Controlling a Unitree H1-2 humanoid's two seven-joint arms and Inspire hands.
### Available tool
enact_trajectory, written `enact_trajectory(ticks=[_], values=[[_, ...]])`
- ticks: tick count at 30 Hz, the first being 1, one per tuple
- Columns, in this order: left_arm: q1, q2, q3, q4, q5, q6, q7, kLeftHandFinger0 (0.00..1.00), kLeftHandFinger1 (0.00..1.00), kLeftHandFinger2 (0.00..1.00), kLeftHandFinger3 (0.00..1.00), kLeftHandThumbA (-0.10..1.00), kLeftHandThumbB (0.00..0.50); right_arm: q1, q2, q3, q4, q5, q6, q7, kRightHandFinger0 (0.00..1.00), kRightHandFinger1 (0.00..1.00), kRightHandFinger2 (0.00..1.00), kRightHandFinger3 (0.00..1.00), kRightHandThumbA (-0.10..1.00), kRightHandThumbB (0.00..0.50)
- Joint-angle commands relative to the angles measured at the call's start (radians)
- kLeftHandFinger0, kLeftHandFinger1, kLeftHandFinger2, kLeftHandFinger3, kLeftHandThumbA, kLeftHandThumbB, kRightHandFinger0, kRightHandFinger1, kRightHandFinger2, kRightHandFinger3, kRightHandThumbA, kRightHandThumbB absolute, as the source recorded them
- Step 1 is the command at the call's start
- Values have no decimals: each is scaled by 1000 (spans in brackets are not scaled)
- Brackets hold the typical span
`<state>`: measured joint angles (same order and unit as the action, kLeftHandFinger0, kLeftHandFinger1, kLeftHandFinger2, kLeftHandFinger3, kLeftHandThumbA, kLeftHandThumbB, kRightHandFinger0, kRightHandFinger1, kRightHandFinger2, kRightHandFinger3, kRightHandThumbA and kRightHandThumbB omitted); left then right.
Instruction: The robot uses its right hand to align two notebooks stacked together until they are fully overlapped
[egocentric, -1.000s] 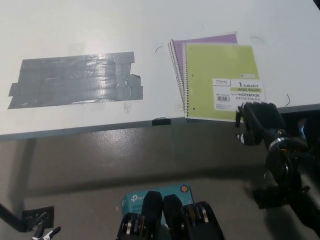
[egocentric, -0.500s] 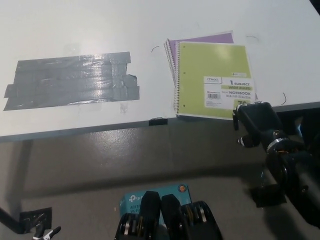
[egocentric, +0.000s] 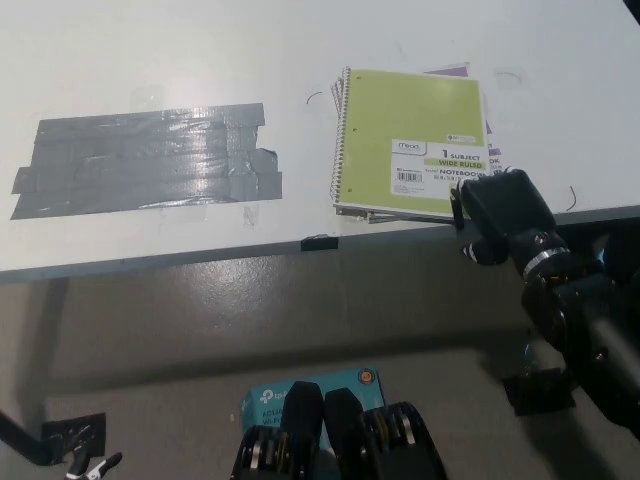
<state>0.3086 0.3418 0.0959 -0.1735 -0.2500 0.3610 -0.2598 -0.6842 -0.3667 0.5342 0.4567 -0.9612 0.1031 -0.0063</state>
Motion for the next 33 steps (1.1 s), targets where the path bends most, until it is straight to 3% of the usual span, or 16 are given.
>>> enact_trajectory(ticks=[1, 3, 4, 12, 13, 14, 17, 18, 20, 22, 24, 26, 27, 31, 32, 33], values=[[14, 21, 0, -32, 7, -18, -16, 280, 510, 571, 1000, 1000, 500, -48, -16, -14, -2, -20, -19, -50, 840, 69, 15, 386, 1000, 204], [15, 20, 1, -32, 8, -16, -13, 251, 505, 560, 1000, 1000, 500, -46, -23, -14, -5, -23, -15, -35, 903, 85, 34, 439, 1000, 198], [14, 19, 0, -32, 11, -17, -11, 278, 515, 559, 1000, 1000, 500, -46, -28, -16, 1, -23, -19, -41, 885, 31, 0, 418, 997, 199], [15, 24, -3, -30, 14, -22, -17, 369, 535, 583, 1000, 1000, 500, -40, -33, -15, -8, -34, -6, -15, 765, 0, 0, 300, 1000, 223], [19, 25, -4, -35, 18, -22, -15, 372, 538, 585, 1000, 1000, 500, -37, -31, -11, -11, -34, -12, -12, 751, 0, 0, 310, 1000, 227], [19, 24, -3, -34, 17, -22, -15, 374, 538, 586, 1000, 1000, 500, -34, -29, -16, -25, -22, -14, -2, 766, 42, 50, 401, 1000, 212], [19, 21, -1, -41, 13, -14, -10, 358, 529, 573, 1000, 1000, 500, -43, -27, -8, -48, -31, -29, -4, 530, 1, 19, 371, 1000, 210], [19, 21, 0, -41, 11, -12, -11, 343, 530, 578, 1000, 1000, 500, -48, -28, -6, -56, -37, -30, -4, 393, 0, 11, 374, 1000, 208], [18, 22, 1, -42, 7, -5, -12, 355, 532, 572, 1000, 1000, 500, -62, -27, -8, -77, -37, -24, 15, 364, 0, 0, 373, 1000, 216], [19, 25, 0, -35, 11, -18, -16, 395, 549, 593, 1000, 1000, 500, -82, -28, -16, -96, -26, -33, 28, 314, 0, 8, 435, 1000, 230], [21, 23, 4, -39, 9, -15, -12, 399, 552, 581, 1000, 1000, 500, -117, -15, -43, -121, 13, -27, 61, 7, 0, 0, 437, 1000, 170], [20, 23, 3, -35, 14, -19, -10, 385, 551, 578, 1000, 1000, 500, -146, -6, -71, -147, 38, -4, 93, 0, 0, 0, 440, 988, 167], [20, 23, 3, -32, 13, -22, -11, 380, 553, 585, 1000, 1000, 500, -158, -4, -82, -156, 40, 1, 98, 0, 35, 53, 423, 1000, 172], [23, 23, 7, -34, 7, -21, -12, 374, 552, 585, 1000, 1000, 500, -193, 11, -117, -159, 48, 10, 85, 0, 0, 0, 421, 962, 179], [25, 24, 7, -38, 6, -21, -13, 373, 556, 595, 1000, 1000, 500, -220, 26, -140, -183, 53, 82, 143, 0, 0, 23, 534, 1000, 186], [25, 23, 9, -38, 6, -22, -13, 372, 557, 595, 1000, 1000, 500, -223, 30, -141, -181, 51, 81, 145, 0, 0, 21, 536, 1000, 186]])
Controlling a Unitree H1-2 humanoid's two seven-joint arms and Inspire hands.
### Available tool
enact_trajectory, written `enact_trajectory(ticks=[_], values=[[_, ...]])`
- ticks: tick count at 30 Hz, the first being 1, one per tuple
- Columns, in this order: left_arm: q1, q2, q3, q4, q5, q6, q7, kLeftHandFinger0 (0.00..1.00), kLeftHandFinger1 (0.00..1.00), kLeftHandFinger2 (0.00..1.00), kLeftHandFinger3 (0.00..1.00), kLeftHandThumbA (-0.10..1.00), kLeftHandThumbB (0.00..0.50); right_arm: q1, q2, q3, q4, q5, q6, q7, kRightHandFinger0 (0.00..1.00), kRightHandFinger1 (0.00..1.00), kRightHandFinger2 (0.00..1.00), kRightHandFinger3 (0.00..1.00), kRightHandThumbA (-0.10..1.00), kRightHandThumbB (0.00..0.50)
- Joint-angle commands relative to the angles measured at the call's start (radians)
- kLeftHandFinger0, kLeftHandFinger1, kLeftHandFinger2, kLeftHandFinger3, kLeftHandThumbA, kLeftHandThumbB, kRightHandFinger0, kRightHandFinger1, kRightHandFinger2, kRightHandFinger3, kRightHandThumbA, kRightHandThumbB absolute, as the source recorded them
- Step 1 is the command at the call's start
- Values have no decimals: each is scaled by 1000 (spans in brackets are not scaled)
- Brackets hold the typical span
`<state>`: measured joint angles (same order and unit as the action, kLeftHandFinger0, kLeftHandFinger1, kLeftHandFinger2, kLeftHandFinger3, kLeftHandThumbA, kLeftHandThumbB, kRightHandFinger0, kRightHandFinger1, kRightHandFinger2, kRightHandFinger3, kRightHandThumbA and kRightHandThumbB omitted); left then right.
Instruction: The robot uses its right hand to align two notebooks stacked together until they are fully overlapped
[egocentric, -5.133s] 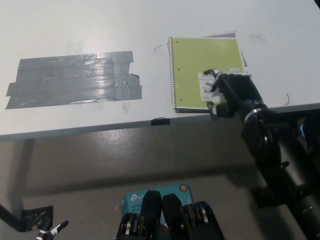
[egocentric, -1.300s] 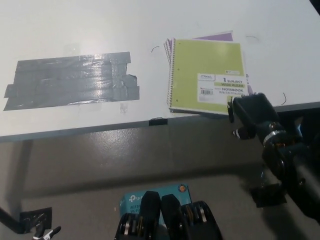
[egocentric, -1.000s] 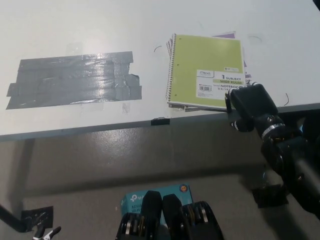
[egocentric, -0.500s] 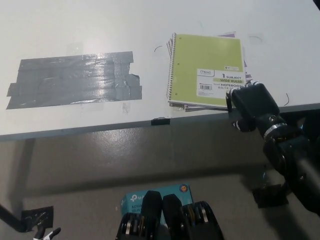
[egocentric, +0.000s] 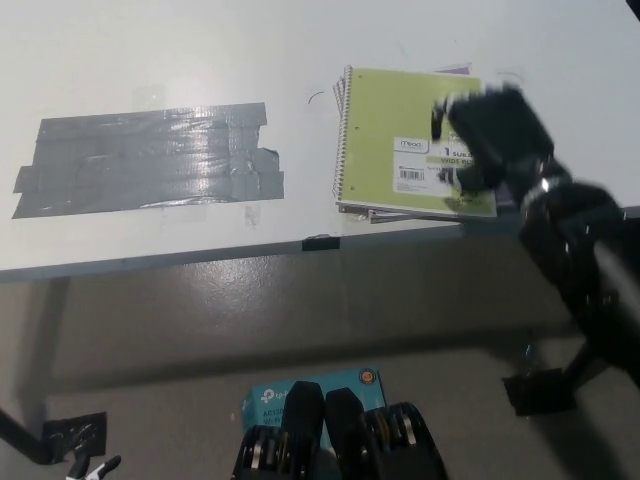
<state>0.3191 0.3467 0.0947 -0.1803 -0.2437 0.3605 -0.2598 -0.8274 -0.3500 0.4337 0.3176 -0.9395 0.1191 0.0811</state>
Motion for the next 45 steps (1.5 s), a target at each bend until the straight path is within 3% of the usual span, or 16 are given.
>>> enact_trajectory(ticks=[1, 4, 5, 6, 8, 9, 10, 11, 13, 15, 16, 20, 30, 38, 41, 45], values=[[15, 20, 7, -32, 6, -27, -12, 380, 558, 591, 1000, 1000, 500, -89, 31, -64, -36, 43, 83, 47, 0, 0, 25, 530, 944, 182], [15, 20, 7, -30, 5, -25, -12, 404, 573, 599, 1000, 1000, 500, -95, 84, -105, -24, 45, 119, -9, 0, 17, 88, 519, 829, 139], [15, 19, 9, -29, 1, -24, -13, 396, 568, 593, 1000, 1000, 500, -95, 101, -114, -14, 46, 134, -10, 70, 125, 252, 533, 849, 129], [15, 16, 9, -31, 4, -22, -8, 394, 567, 593, 1000, 1000, 500, -97, 127, -125, 0, 47, 185, 19, 240, 315, 562, 601, 956, 133], [12, 17, 6, -34, 8, -20, -8, 398, 570, 596, 1000, 1000, 500, -99, 153, -143, 19, 57, 215, 21, 26, 102, 324, 589, 891, 123], [11, 17, 7, -30, 2, -24, -12, 390, 570, 602, 1000, 1000, 500, -101, 177, -143, 49, 53, 249, 26, 359, 295, 380, 697, 863, 131], [11, 15, 4, -30, 5, -24, -11, 386, 569, 611, 1000, 1000, 500, -94, 199, -165, 60, 75, 270, 24, 863, 817, 677, 789, 817, 168], [11, 14, 5, -32, 5, -20, -8, 381, 564, 602, 1000, 1000, 500, -92, 207, -163, 70, 74, 284, 36, 1000, 1000, 844, 921, 871, 169], [10, 14, 2, -33, 8, -20, -9, 380, 564, 606, 1000, 1000, 500, -87, 227, -161, 89, 66, 319, 40, 1000, 1000, 1000, 1000, 918, 194], [7, 14, 4, -29, 0, -21, -13, 416, 574, 605, 1000, 1000, 500, -83, 279, -204, 140, -1, 351, 120, 1000, 1000, 1000, 1000, 1000, 266], [3, 12, 5, -28, -6, -15, -14, 392, 558, 585, 1000, 1000, 500, -77, 319, -256, 176, -38, 351, 167, 1000, 1000, 1000, 1000, 1000, 357], [4, 6, 2, -23, -7, -25, -16, 294, 528, 577, 1000, 1000, 500, -62, 387, -367, 211, -131, 351, 223, 1000, 1000, 1000, 1000, 1000, 461], [2, 8, -6, -37, 0, -23, -15, 356, 534, 555, 1000, 1000, 500, -51, 415, -418, 252, -201, 351, 165, 1000, 1000, 1000, 1000, 1000, 431], [2, 10, -15, -42, 3, -24, -14, 358, 525, 559, 1000, 1000, 500, -14, 390, -350, 269, -166, 351, 108, 1000, 1000, 1000, 1000, 1000, 384], [0, 10, -16, -46, 5, -20, -11, 393, 548, 569, 1000, 1000, 500, -2, 368, -297, 271, -155, 351, 111, 1000, 1000, 1000, 1000, 1000, 428], [-1, 15, -21, -47, 11, -18, -9, 458, 576, 598, 1000, 1000, 500, 58, 316, -184, 245, -123, 285, 123, 1000, 1000, 1000, 1000, 1000, 386]])
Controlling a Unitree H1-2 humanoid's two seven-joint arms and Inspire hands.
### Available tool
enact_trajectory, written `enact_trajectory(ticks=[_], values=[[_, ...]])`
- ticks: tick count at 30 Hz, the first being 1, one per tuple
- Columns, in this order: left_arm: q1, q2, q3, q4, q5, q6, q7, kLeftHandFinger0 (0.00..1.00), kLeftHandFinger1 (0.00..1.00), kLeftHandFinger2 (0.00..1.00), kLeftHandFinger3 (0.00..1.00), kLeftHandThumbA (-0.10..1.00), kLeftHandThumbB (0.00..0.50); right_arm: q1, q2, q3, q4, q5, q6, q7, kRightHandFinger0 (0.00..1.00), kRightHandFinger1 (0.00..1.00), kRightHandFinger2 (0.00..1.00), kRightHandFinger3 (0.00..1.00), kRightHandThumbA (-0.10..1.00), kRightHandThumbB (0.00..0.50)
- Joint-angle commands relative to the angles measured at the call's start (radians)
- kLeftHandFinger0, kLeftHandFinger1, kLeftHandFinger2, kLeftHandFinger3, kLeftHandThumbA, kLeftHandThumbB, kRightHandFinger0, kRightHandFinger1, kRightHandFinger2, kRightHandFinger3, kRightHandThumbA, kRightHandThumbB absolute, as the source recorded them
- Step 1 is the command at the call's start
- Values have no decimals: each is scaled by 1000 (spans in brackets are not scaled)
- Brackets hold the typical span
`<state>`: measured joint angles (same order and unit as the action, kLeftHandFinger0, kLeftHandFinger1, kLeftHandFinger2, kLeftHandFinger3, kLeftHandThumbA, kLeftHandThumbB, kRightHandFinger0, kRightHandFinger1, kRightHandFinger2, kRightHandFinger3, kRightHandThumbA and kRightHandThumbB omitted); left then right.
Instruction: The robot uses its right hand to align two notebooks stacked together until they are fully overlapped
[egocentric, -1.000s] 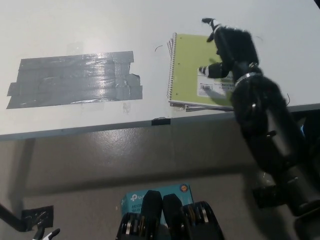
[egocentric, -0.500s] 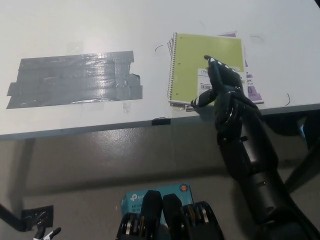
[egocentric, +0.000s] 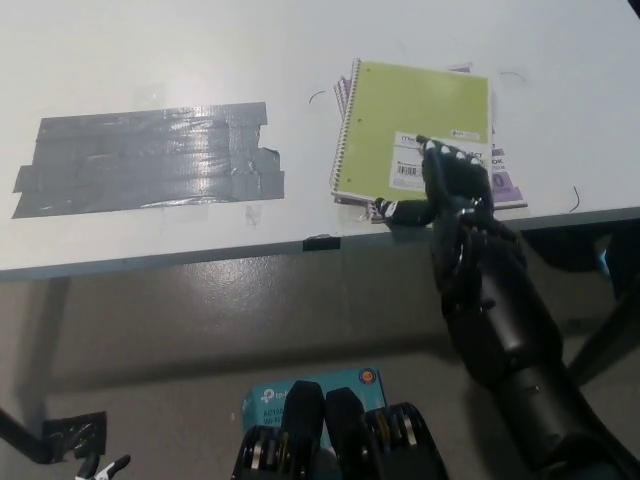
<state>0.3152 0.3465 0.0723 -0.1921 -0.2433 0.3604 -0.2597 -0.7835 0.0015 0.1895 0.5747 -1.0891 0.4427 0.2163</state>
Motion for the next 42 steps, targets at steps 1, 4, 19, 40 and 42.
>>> enact_trajectory(ticks=[1, 4, 19, 40, 42], values=[[-1, 18, 1, -32, 12, -20, -11, 439, 575, 597, 1000, 1000, 500, 20, -39, 68, -3, 40, -45, -29, 1000, 1000, 1000, 1000, 1000, 409], [1, 24, -4, -30, 16, -30, -16, 455, 610, 631, 1000, 1000, 500, 38, -47, 92, -1, 71, -25, -25, 1000, 1000, 1000, 1000, 1000, 383], [1, 27, -4, -24, 15, -35, -20, 456, 592, 608, 1000, 1000, 500, 92, -107, 154, -9, 151, -21, -14, 1000, 1000, 1000, 1000, 1000, 373], [0, 29, -1, -24, 22, -34, -18, 413, 560, 566, 1000, 1000, 500, 147, -260, 285, -67, 178, -184, -16, 1000, 1000, 1000, 1000, 1000, 383], [2, 29, -2, -28, 29, -33, -13, 399, 559, 561, 1000, 1000, 500, 139, -276, 299, -64, 171, -194, -18, 1000, 1000, 1000, 1000, 1000, 390]])
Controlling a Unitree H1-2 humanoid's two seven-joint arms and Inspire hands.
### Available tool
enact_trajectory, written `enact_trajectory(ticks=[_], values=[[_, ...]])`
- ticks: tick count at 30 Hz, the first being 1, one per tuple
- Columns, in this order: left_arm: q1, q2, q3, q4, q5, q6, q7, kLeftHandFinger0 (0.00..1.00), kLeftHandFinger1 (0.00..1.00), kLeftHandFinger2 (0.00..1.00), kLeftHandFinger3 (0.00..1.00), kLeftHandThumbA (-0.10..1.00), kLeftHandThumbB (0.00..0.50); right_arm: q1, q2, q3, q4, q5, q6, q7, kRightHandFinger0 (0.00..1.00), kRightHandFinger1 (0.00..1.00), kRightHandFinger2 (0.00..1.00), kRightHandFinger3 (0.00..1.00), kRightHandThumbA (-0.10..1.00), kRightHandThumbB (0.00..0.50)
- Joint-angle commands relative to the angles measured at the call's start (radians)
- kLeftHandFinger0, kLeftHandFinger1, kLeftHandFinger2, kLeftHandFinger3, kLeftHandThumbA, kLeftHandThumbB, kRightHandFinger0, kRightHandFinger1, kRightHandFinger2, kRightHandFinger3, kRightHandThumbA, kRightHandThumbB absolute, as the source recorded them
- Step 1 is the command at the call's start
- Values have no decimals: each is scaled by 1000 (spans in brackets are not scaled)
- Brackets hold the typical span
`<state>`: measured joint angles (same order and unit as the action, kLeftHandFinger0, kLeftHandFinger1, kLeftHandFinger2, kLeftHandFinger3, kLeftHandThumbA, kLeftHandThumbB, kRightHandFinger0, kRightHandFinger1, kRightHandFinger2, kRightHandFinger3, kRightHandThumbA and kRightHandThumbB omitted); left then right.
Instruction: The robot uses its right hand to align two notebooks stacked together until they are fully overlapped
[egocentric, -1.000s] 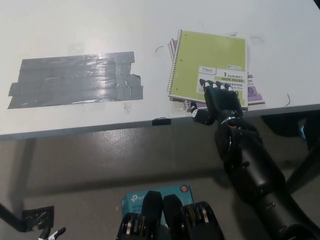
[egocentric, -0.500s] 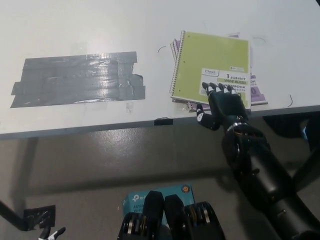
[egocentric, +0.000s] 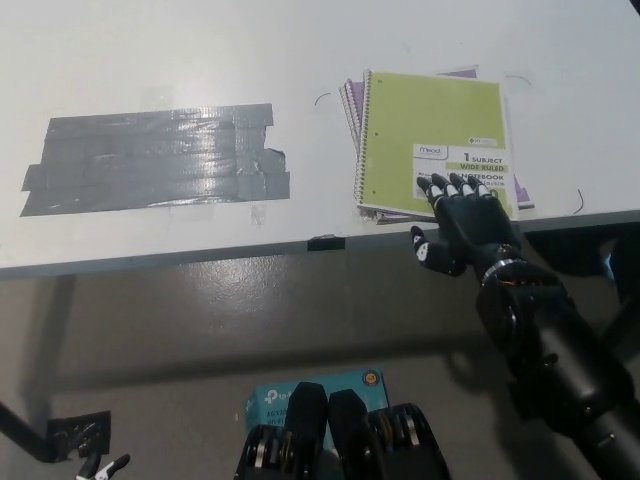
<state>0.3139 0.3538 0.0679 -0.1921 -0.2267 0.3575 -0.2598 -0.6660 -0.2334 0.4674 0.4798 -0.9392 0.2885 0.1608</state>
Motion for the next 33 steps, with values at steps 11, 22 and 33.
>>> enact_trajectory(ticks=[11, 22, 33], values=[[2, 32, 1, -25, 11, -32, -24, 421, 574, 599, 1000, 1000, 500, -21, -92, 73, 63, 6, -88, 34, 1000, 1000, 1000, 1000, 1000, 411], [7, 36, -1, -34, 8, -20, -23, 428, 587, 602, 1000, 1000, 500, -32, -133, 159, 77, -45, -178, -14, 1000, 1000, 1000, 1000, 1000, 410], [7, 42, -7, -22, 13, -36, -27, 467, 569, 587, 1000, 1000, 500, -23, -168, 229, 67, -79, -252, -45, 1000, 1000, 1000, 1000, 1000, 403]])
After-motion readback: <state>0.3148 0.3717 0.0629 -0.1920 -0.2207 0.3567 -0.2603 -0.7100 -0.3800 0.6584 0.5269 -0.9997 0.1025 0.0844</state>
